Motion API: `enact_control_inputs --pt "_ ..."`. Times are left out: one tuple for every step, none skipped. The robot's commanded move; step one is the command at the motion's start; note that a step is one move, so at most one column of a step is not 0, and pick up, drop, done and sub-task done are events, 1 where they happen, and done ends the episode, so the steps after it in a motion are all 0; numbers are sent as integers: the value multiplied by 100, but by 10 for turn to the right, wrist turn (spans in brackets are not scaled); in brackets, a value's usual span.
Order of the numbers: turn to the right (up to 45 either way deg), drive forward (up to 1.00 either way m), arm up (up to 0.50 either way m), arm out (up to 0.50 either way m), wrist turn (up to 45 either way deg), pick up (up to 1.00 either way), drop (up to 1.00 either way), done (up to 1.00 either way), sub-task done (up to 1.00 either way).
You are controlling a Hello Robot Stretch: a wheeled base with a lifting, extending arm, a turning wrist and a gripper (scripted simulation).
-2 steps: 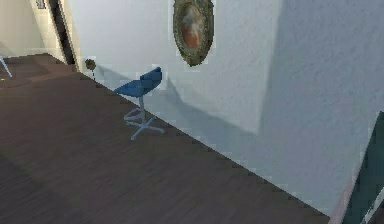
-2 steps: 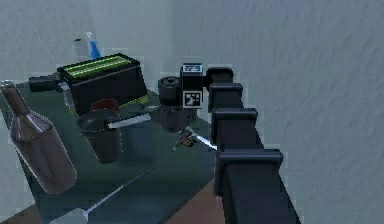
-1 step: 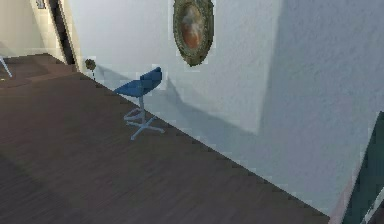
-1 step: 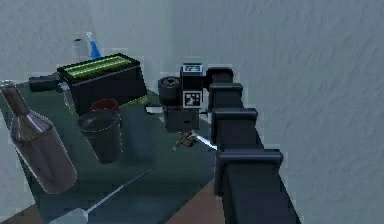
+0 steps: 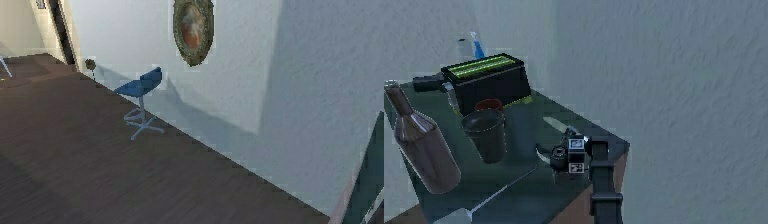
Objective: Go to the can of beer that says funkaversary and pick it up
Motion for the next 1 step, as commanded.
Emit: enact_control_inputs --pt "0 0 0 0 0 100 0 0 0"
